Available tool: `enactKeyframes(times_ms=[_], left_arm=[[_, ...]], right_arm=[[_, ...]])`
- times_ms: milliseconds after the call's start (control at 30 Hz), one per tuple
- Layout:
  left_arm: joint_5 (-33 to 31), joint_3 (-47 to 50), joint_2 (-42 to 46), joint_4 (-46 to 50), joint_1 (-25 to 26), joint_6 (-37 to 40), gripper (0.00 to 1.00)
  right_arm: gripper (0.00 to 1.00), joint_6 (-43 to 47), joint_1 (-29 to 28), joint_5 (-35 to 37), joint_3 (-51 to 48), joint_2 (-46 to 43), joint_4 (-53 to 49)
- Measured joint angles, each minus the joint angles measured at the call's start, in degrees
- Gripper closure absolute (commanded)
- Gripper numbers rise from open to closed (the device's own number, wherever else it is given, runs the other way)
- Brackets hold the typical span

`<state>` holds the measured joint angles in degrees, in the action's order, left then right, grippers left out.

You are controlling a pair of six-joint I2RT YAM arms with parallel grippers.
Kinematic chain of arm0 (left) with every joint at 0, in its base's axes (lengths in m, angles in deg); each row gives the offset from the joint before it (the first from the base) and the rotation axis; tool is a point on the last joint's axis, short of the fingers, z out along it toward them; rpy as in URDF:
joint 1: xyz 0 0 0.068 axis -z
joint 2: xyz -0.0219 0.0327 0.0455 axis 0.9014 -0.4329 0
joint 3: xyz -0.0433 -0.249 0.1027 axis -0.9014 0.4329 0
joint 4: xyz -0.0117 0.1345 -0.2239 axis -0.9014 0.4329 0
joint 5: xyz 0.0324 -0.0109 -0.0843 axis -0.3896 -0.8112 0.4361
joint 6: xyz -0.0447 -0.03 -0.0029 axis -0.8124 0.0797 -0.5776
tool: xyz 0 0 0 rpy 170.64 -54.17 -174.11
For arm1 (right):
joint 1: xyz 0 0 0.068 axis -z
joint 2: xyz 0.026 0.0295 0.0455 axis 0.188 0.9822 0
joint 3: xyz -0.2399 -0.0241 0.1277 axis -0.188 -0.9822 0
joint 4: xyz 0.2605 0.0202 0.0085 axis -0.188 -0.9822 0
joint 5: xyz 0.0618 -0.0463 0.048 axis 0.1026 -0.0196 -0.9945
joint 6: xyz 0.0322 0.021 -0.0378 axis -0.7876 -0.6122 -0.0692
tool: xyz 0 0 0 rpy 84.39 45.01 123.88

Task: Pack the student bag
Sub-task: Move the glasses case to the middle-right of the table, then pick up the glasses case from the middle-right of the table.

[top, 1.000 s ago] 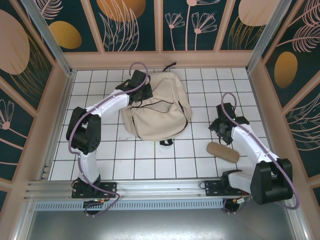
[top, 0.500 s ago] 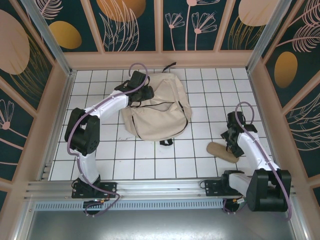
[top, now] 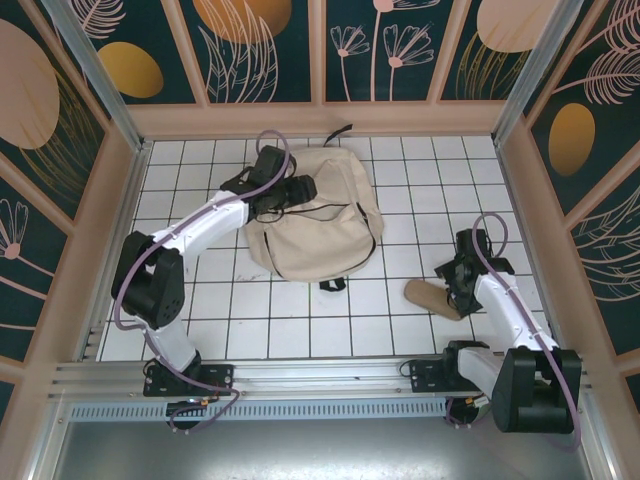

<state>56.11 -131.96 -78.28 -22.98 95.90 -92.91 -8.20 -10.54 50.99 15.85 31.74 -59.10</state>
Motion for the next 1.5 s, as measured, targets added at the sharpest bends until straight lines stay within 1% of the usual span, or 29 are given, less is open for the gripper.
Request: enactKeyframes(times_ms=[133,267,400,633,800,933,1033,1200,1333,1500], left_arm=[[4.48,1.81,-0.35,-1.73,4.46,-1.95,0.39],[8.74,1.97,-3.06,-4.37,8.55,-3.48,0.39],[12.13,1.95,-6.82,-5.84,10.91,-4.33,0.38],[18.84,1.95,-11.89,-8.09,13.09,-5.46,0.37],[22.25,2.51,-12.76,-10.21,14.12,-6.51,0.35],[22.36,4.0,-12.15,-10.64,15.02,-6.86,0.37],[20.98,4.94,-10.67,-9.68,15.8,-6.88,0.4],[18.8,5.25,-7.52,-8.44,17.14,-7.37,0.43],[17.16,5.42,-5.97,-8.46,18.45,-8.66,0.44],[16.39,8.74,-5.42,-10.51,20.31,-12.5,0.42]], right_arm=[[0.2,-1.42,-2.34,-3.37,0.63,1.4,3.45],[0.2,-3.3,-7.58,-6.03,2.62,5.35,7.32],[0.21,-3.91,-11.34,-8.17,5.05,9.25,10.84],[0.21,-1.03,-11.8,-8.61,5.31,9.35,11.47],[0.22,2.56,-11.23,-8.35,6.45,9.22,9.33],[0.22,4.96,-11.1,-6.34,7.82,8.26,6.6],[0.24,6.32,-10.99,-4.96,7.82,7.63,5.22],[0.26,7.78,-10.78,-4.9,6.6,7.8,4.83],[0.27,8.24,-10.78,-5.01,5.81,8.41,4.85],[0.28,9.09,-10.6,-5.57,4.26,8.76,5.86]])
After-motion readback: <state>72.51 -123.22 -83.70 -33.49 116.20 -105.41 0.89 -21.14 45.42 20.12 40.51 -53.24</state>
